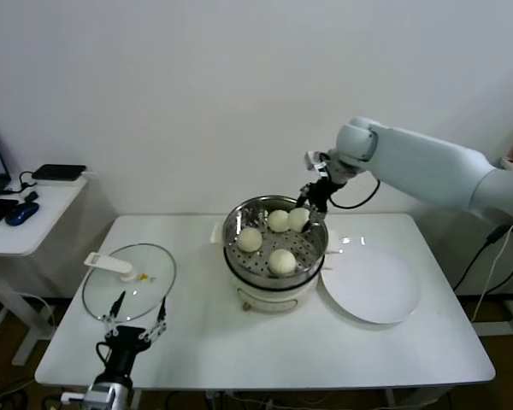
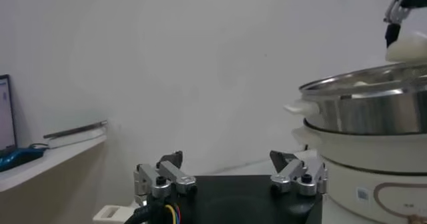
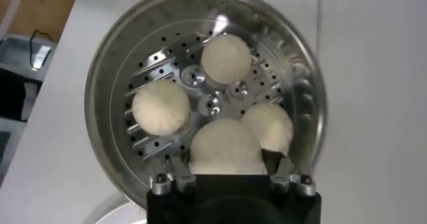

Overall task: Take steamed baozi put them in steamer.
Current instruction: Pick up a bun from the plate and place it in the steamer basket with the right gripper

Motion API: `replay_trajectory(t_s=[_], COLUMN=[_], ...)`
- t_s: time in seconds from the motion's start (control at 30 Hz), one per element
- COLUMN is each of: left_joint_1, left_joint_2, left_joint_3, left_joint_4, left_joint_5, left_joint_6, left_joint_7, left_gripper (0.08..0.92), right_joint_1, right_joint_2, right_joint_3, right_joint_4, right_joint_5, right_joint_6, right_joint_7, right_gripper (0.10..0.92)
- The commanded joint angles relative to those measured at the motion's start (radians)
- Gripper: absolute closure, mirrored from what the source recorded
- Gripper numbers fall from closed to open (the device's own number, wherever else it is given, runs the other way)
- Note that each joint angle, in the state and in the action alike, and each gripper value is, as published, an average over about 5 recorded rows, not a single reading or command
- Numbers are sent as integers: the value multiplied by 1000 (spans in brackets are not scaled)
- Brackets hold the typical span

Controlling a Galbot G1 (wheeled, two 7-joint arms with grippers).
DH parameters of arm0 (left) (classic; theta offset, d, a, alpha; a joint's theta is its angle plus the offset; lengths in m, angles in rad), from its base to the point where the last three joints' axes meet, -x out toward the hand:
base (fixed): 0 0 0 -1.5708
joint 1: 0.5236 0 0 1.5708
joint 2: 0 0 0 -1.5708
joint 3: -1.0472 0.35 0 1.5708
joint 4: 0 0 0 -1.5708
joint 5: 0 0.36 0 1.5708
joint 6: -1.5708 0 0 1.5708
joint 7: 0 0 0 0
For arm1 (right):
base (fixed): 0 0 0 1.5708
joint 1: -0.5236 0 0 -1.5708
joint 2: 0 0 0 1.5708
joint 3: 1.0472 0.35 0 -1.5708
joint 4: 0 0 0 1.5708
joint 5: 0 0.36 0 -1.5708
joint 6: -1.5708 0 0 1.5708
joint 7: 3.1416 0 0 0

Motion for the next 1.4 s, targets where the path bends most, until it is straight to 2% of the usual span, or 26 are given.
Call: replay_trajectory(t_s=[0.03,1.1,1.4], left_joint_1=[-1,3,3], left_joint_2=[1,-1,-1], left_joint_3=[0,1,1], left_joint_4=[4,14,15], left_joint_5=[-1,-3,-2], left_joint_6=[0,-6,-6], left_joint_7=[0,0,0], left_gripper=[177,177,177], right_joint_1=[-98,-121,-120], right_joint_2=[37,29,40], right_joint_3=[20,35,48], right_joint_4=[-45,-77,-99], right_joint_5=[-49,-98,-75], right_joint_6=[-5,5,0], right_joint_7=[2,4,-7], right_gripper=[313,304,209])
